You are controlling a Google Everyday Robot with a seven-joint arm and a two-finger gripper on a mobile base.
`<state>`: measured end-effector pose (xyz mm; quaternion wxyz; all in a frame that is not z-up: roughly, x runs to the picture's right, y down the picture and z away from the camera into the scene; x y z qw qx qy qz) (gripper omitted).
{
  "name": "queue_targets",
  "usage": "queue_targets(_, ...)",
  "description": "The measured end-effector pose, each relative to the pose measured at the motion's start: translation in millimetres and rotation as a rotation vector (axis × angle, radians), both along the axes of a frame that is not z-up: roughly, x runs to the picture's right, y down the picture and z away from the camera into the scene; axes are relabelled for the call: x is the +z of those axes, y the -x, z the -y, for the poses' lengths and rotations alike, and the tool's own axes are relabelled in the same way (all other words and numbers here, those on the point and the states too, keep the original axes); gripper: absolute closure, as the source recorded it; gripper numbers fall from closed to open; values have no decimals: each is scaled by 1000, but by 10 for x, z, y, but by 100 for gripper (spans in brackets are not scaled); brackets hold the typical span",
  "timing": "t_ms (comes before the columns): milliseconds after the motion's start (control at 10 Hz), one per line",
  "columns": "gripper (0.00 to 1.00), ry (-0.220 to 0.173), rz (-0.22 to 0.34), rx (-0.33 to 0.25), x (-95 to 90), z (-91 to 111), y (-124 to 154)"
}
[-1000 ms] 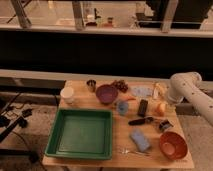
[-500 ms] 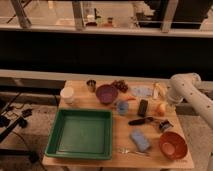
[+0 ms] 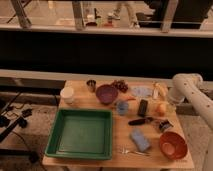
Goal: Place apple in table surface
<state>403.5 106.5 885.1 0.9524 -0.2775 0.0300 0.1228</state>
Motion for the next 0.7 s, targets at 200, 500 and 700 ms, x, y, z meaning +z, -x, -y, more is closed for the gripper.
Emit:
queue_targets(200,20,5,4,4,21,-15,-3)
queue_targets(500,20,10,15,11,50,-22,19)
queue_targets(700,20,13,26,33,71,-10,23)
